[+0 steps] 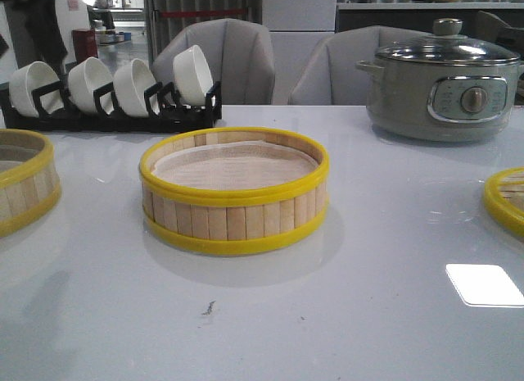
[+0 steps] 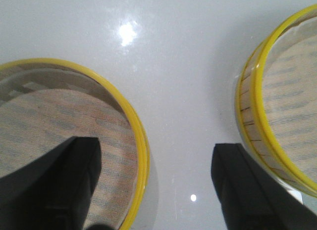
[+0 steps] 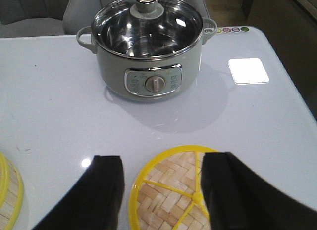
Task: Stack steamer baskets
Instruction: 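Lower the left gripper and grasp the rim of the nearby steamer basket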
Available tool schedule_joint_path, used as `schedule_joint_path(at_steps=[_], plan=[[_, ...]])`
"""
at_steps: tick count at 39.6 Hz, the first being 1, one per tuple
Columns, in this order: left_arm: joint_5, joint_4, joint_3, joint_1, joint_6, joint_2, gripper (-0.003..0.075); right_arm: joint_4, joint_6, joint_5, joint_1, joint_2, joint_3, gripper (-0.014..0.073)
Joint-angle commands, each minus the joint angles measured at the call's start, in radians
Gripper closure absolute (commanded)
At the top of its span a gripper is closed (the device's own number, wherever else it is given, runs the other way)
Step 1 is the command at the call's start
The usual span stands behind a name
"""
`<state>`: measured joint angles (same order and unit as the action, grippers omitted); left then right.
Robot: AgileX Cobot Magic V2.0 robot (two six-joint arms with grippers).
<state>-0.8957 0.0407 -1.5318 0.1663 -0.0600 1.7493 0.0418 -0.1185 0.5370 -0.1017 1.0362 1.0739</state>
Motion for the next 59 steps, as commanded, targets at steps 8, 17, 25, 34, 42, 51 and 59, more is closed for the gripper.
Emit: schedule_joint_path(at_steps=[8, 17, 25, 34, 42, 51, 59], plan=[[0.074, 0.0, -0.027, 0.001, 0.008, 0.098, 0.0195, 0.004, -0.001, -0.065, -0.001, -0.012, 0.038, 0.0129], [0.09, -0.07, -0.025, 0.001, 0.06, 0.17, 0.0195, 0.004, -0.001, -0.061, -0.001, -0.012, 0.038, 0.0129], [0.092, -0.075, -0.025, 0.001, 0.06, 0.2, 0.0195, 0.004, -0.001, -0.06, -0.001, -0.012, 0.038, 0.0129], [0.085, -0.075, -0.025, 0.001, 0.068, 0.227, 0.0195, 0.004, -0.001, -0.062, -0.001, -0.012, 0.038, 0.0129], [0.09, -0.075, -0.025, 0.001, 0.07, 0.23, 0.027, 0.004, -0.001, -0.061, -0.001, -0.012, 0.038, 0.0129], [0.086, -0.086, -0.025, 0.001, 0.08, 0.23, 0.0633, 0.004, -0.001, -0.061, -0.001, -0.012, 0.038, 0.0129], [0.03, -0.089, -0.083, 0.021, 0.109, 0.23, 0.0636, 0.004, -0.001, -0.058, -0.001, -0.012, 0.038, 0.0129]])
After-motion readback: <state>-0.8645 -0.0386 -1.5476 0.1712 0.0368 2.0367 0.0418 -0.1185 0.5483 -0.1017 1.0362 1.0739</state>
